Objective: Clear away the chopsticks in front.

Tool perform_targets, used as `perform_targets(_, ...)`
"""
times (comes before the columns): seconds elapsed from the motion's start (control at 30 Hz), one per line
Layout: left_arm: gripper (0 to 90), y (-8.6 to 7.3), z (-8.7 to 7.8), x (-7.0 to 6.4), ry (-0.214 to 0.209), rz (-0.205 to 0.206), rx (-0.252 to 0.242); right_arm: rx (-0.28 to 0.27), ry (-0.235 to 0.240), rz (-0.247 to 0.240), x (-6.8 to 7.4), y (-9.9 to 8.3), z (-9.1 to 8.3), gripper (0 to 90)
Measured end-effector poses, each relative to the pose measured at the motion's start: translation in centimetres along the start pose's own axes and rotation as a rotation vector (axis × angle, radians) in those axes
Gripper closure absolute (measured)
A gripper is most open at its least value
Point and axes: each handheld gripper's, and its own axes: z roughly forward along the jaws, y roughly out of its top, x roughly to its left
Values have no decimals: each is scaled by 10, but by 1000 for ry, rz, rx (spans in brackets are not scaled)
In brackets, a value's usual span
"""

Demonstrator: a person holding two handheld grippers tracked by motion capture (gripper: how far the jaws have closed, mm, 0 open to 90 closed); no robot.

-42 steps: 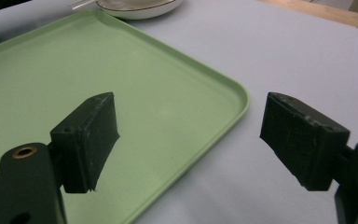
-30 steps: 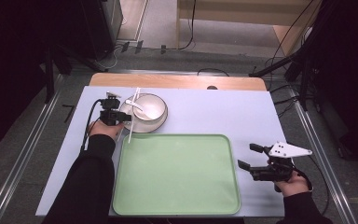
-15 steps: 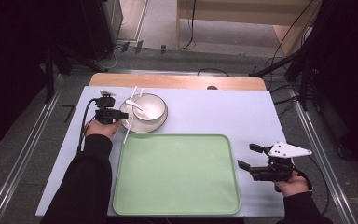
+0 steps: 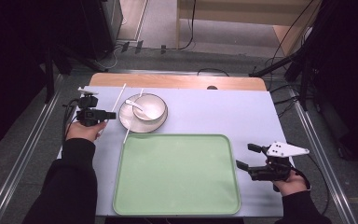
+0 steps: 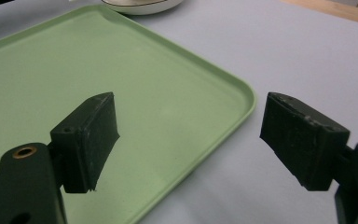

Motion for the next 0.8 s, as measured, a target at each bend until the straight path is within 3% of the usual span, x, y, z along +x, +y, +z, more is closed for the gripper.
perform_targets(0.27, 858, -20, -37, -9, -38, 69, -12, 4, 3, -6, -1, 1, 4, 194)
perform_targets(0.4, 858, -36, -58, -19, -84, 90, -8, 6, 7, -7, -1, 2, 5, 194)
perform_targets(0.63, 858, -59, -69, -44, -150, 147, 2, 14, 5, -8, -1, 3, 7, 194)
perform_targets(0.8, 858, -82, -63, -61, -201, 163, 7, 16, 2, -10, -1, 2, 8, 194)
